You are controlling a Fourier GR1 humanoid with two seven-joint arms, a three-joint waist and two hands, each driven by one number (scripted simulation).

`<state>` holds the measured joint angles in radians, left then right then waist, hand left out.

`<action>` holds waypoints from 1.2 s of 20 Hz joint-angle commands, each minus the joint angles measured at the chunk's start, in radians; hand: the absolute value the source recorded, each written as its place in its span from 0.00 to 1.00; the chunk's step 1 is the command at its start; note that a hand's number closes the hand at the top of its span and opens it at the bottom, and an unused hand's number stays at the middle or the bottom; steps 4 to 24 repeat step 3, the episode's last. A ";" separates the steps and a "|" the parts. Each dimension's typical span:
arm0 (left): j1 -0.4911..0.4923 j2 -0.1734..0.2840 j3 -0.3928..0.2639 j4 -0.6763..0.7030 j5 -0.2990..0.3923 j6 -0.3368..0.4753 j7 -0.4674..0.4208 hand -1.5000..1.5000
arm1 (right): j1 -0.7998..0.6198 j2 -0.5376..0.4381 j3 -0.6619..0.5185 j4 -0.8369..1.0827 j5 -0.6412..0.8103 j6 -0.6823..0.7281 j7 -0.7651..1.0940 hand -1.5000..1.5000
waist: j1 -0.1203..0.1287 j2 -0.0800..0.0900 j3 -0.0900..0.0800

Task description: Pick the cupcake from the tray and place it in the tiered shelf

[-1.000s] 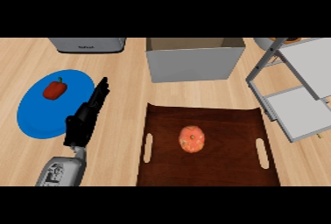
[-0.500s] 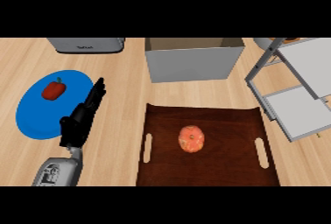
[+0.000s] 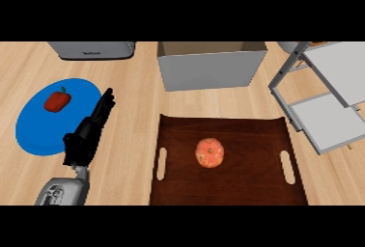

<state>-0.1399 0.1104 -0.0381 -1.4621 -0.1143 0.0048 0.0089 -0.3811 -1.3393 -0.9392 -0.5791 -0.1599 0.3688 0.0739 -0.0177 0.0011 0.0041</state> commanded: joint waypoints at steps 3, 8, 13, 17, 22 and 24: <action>0.043 -0.010 -0.019 -0.021 -0.011 0.002 -0.031 0.50 | 0.141 -0.084 -0.073 0.222 0.005 0.164 -0.189 0.00 | 0.001 -0.001 0.002; 0.043 -0.010 -0.019 -0.021 -0.011 0.002 -0.031 0.50 | 0.141 -0.084 -0.073 0.222 0.005 0.164 -0.189 0.00 | 0.001 -0.001 0.002; 0.043 -0.010 -0.019 -0.021 -0.011 0.002 -0.031 0.50 | 0.141 -0.084 -0.073 0.222 0.005 0.164 -0.189 0.00 | 0.001 -0.001 0.002; 0.043 -0.010 -0.019 -0.021 -0.011 0.002 -0.031 0.50 | 0.141 -0.084 -0.073 0.222 0.005 0.164 -0.189 0.00 | 0.001 -0.001 0.002; 0.043 -0.010 -0.019 -0.021 -0.011 0.002 -0.031 0.50 | 0.141 -0.084 -0.073 0.222 0.005 0.164 -0.189 0.00 | 0.001 -0.001 0.002; 0.043 -0.010 -0.019 -0.021 -0.011 0.002 -0.031 0.50 | 0.141 -0.084 -0.073 0.222 0.005 0.164 -0.189 0.00 | 0.001 -0.001 0.002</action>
